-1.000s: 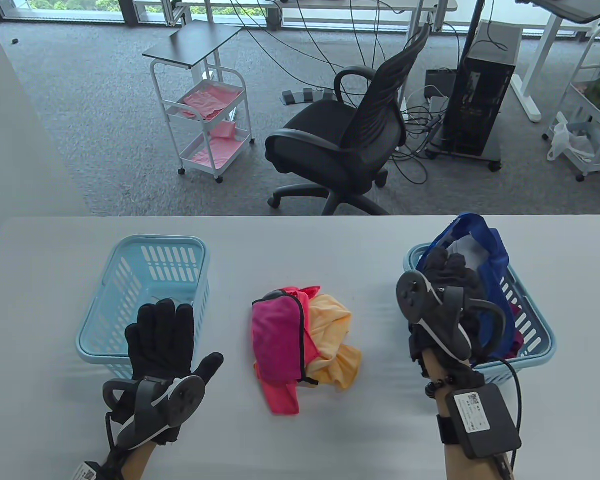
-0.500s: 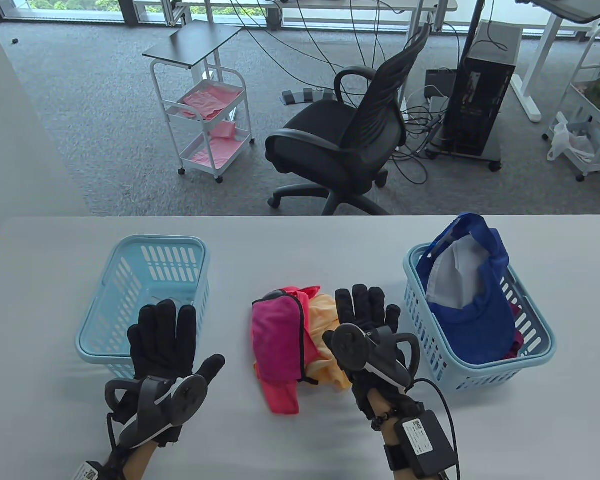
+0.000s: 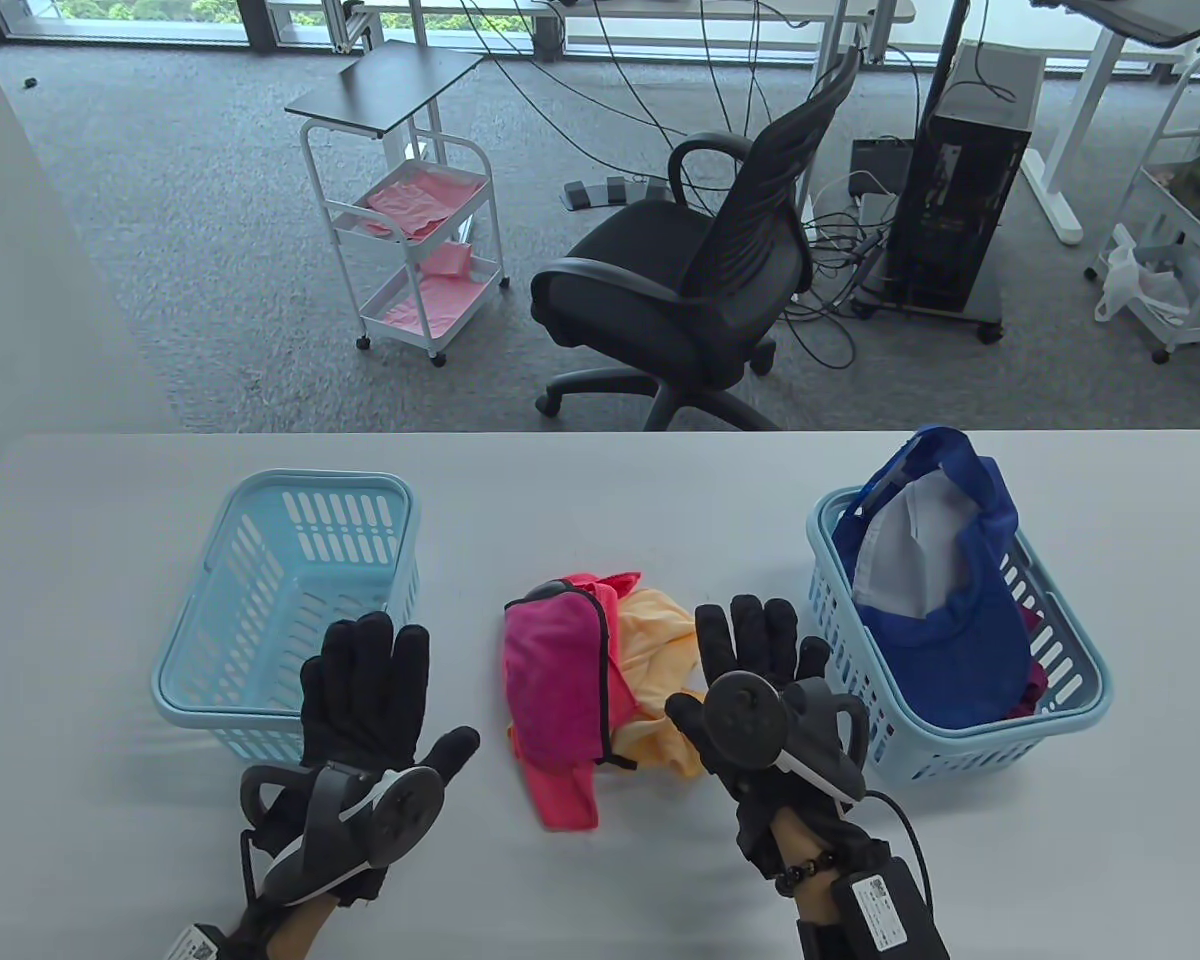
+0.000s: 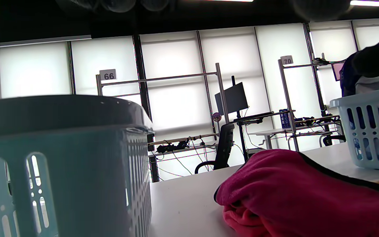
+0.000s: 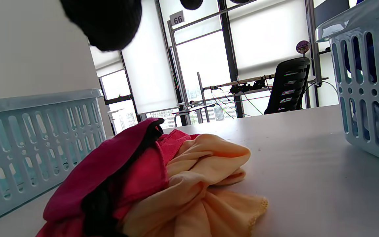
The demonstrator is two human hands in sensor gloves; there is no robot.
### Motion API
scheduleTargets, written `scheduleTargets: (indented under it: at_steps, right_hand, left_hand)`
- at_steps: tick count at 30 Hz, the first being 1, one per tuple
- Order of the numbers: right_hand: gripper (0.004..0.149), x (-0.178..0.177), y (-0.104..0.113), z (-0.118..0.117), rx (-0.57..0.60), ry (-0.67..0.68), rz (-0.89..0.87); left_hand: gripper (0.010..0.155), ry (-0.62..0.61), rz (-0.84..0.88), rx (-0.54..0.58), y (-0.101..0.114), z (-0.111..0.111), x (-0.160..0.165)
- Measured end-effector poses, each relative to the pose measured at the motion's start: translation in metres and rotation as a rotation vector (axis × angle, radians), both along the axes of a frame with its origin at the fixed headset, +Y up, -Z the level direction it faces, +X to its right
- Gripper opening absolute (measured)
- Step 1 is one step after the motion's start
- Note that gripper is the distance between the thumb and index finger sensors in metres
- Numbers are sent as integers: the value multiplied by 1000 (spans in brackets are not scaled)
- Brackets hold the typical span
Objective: Sort apparel and towels into hand baskets
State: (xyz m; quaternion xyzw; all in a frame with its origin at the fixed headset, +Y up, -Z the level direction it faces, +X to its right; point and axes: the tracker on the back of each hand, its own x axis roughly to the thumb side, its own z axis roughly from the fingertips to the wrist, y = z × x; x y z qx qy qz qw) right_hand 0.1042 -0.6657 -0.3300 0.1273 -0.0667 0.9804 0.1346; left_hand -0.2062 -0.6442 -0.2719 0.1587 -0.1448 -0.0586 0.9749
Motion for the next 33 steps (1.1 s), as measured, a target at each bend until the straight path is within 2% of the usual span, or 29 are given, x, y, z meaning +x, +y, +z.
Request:
scheduleTargets:
  at_steps: [8,17,24,33]
  right_hand:
    - [83,3,2,0,13,8,-28]
    - [82,1,2,2,23,29,-60]
    - [82,0,2,2,17,39,-64]
    - [82,3,2,1,24,32,-81]
  left_hand:
    - [94,-93,-73,-72,-13,-2,44]
    - [96,-111,-208,-271,-53,-36,88]
    - [97,-87,-275,-363,-76,-53,105]
    - [91,-52,-313,-413,-95,-69,115]
